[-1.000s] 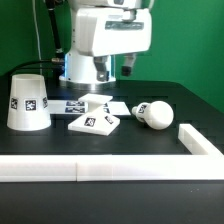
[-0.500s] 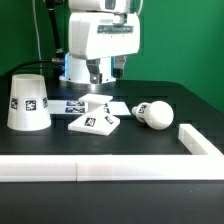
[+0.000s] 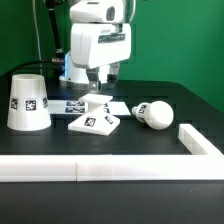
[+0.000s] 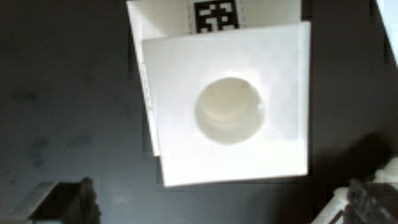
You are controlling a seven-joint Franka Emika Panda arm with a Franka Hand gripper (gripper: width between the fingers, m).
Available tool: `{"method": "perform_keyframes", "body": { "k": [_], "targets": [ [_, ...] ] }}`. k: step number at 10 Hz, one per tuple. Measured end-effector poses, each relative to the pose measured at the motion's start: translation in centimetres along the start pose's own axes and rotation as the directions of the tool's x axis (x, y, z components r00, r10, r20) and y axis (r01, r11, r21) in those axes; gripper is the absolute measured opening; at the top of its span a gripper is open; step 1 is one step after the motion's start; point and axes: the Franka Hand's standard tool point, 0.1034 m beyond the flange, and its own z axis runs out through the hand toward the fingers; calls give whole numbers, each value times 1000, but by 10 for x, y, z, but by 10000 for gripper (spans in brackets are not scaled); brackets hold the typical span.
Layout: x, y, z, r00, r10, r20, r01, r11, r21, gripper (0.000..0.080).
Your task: Assemble lamp
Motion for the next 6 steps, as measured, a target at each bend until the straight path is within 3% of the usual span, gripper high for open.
{"method": "perform_keyframes", "body": {
  "k": [3, 6],
  "targets": [
    [0, -4, 13, 1000, -3, -9, 3, 1000, -4, 699],
    [-5, -1, 21, 1000, -27, -5, 27, 1000, 8, 699]
  ]
}}
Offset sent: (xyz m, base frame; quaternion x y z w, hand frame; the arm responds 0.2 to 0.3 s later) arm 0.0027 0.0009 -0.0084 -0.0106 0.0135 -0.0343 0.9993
